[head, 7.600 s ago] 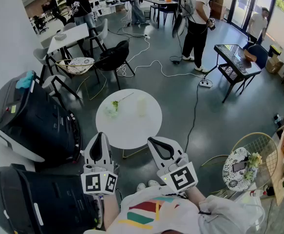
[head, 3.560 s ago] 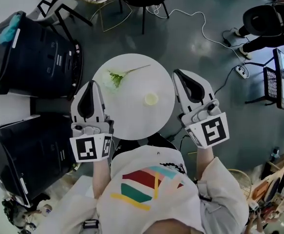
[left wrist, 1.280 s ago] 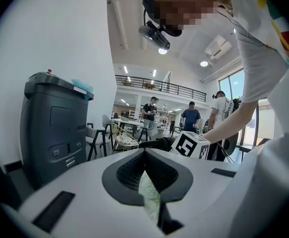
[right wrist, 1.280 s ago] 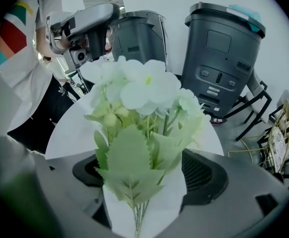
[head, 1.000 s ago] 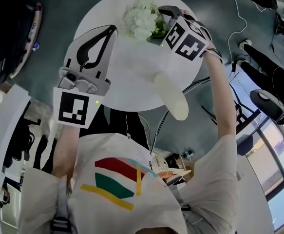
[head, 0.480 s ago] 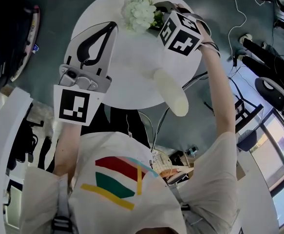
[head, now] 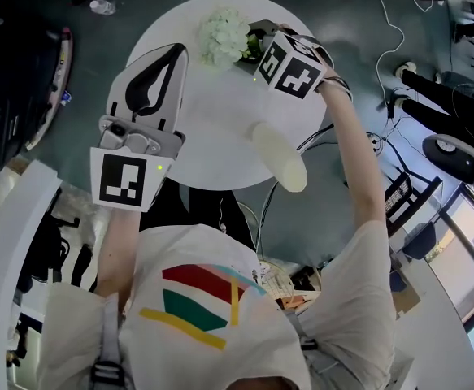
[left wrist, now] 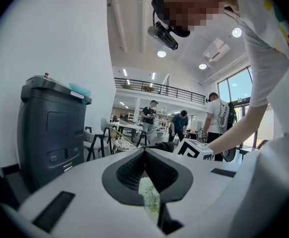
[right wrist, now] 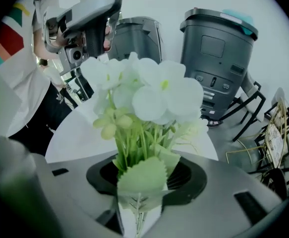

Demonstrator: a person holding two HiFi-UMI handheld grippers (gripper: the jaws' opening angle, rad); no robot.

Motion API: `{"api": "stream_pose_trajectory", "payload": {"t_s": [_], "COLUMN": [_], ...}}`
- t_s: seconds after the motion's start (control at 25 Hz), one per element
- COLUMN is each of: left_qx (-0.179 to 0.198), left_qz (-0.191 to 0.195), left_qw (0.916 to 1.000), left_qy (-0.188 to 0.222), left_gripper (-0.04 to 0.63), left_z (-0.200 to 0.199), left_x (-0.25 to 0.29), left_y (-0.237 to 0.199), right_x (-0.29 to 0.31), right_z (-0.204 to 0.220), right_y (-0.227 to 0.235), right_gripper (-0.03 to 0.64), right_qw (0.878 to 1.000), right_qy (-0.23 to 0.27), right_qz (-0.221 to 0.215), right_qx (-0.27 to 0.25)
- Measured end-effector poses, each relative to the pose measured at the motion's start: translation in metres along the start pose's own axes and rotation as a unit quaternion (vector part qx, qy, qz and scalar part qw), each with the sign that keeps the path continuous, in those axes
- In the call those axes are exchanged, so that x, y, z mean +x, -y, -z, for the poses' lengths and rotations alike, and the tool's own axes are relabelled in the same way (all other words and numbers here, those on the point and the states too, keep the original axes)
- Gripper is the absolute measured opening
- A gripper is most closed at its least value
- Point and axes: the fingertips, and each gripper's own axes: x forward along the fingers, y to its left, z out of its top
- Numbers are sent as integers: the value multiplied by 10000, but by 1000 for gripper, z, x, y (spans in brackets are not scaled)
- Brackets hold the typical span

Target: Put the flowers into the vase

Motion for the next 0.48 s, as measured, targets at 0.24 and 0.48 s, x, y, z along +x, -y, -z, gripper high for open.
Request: {"api": "stream_pose_trajectory", "payload": {"t_s": [0.24, 0.48], "left_qx": [37, 2], "left_qz": [53, 142], "left_qw": [9994, 9985], "left_qy": [330, 527], "left_gripper": [6, 6], "left_z": [-43, -89], "left_x": [10, -11], "left_y": [11, 25], "right_x": [-56, -131], "right_z": [-14, -50], "right_y": [13, -5], "right_gripper": [210, 210], "right_qw": [9949, 9819], "right_qy": [688, 1435], "right_qz": [392, 927], "right_qx": [626, 819]}}
